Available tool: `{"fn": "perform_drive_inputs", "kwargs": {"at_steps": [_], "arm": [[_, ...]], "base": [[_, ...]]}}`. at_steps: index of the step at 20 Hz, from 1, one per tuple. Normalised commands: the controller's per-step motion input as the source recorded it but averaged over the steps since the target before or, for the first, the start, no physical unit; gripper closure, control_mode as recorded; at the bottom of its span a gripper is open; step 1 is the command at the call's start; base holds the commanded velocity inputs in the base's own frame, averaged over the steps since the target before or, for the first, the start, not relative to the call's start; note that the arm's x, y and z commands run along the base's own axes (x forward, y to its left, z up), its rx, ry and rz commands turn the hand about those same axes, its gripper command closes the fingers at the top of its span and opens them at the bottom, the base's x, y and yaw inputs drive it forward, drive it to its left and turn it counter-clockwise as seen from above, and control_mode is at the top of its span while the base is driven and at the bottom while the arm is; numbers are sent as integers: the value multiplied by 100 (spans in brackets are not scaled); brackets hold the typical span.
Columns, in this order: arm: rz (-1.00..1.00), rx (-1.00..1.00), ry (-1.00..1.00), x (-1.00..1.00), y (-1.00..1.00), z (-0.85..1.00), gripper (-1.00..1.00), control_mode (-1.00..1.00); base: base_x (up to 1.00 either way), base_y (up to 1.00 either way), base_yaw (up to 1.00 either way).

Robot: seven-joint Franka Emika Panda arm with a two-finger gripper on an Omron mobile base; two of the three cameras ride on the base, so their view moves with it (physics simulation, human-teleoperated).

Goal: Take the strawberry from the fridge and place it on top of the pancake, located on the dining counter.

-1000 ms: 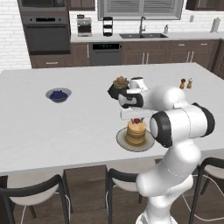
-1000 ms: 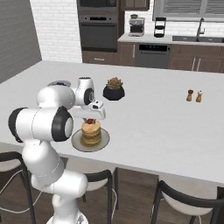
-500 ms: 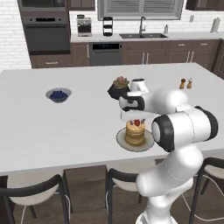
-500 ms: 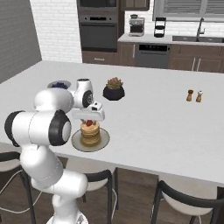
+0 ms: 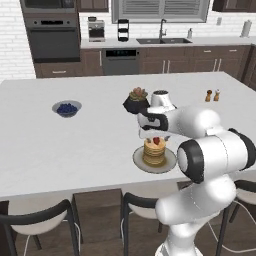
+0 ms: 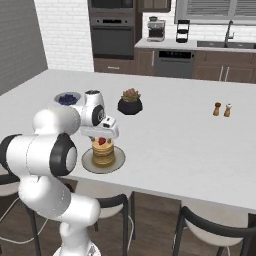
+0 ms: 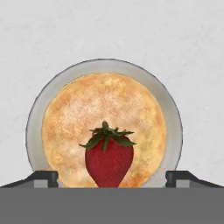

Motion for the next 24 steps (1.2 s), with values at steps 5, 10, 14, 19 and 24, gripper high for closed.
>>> {"fn": "perform_drive_inputs", "kwargs": {"at_steps": [5,10,14,19,24], "arm": [[0,0,-7,-45,0,57,-100,-100],[0,0,-3,-45,-1,63,-100,-100],[0,0,0,-44,-10,78,-100,-100],[-2,0,0,-47,-25,78,-100,-100],[-3,0,0,-39,-42,59,-100,-100]], "base": [[0,0,0],[0,0,0],[0,0,0],[0,0,0],[0,0,0]]}}
